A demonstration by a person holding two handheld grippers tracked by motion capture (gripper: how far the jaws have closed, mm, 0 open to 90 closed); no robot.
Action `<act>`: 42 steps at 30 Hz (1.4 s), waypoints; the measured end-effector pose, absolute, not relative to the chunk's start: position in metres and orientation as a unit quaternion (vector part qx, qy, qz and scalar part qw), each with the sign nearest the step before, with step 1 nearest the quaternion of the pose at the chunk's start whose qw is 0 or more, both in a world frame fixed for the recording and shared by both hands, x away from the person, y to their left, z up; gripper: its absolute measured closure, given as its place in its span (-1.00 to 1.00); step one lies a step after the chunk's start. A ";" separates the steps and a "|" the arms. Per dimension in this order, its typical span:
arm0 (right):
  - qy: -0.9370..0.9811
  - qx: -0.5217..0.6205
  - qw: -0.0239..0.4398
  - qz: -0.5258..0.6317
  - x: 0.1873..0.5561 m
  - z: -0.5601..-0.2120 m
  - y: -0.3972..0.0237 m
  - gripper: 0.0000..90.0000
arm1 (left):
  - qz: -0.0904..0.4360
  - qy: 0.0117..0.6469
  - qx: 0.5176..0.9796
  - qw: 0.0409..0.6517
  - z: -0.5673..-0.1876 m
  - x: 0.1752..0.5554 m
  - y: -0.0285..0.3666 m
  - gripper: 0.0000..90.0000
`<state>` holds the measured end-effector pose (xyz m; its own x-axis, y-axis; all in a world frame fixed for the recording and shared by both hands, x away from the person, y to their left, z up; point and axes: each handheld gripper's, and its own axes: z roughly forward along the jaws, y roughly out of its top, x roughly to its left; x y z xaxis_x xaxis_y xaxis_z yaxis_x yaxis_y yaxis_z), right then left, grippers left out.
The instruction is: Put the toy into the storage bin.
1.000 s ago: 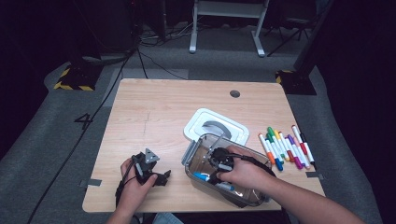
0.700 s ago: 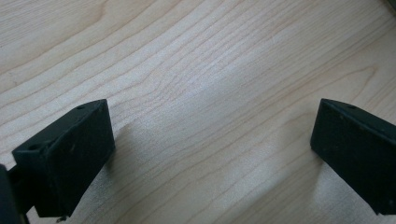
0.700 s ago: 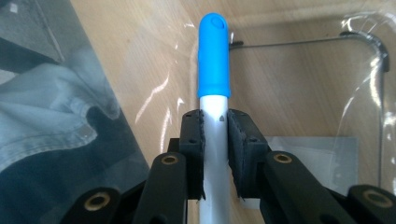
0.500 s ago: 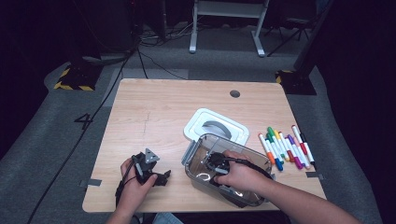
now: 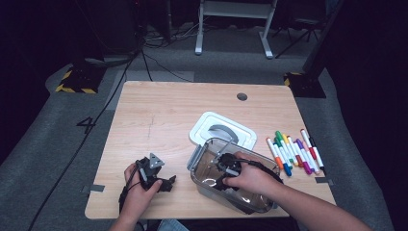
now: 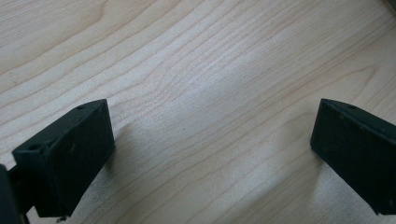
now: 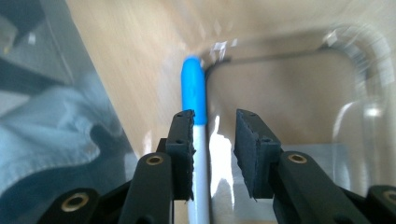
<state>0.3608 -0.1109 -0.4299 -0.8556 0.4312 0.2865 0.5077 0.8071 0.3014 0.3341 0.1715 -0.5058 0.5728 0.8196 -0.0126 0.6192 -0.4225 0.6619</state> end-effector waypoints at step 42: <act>-0.772 -0.528 -0.155 -0.318 0.443 -0.362 -0.378 0.52 | 0.157 0.433 0.828 0.319 -0.506 0.341 0.169 -1.00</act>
<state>0.4429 -0.3784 -0.3620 -0.3933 0.9144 0.0959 0.7171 0.2398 0.6544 0.3407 0.1691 -0.5060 0.5755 0.8177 -0.0156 0.6171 -0.4216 0.6643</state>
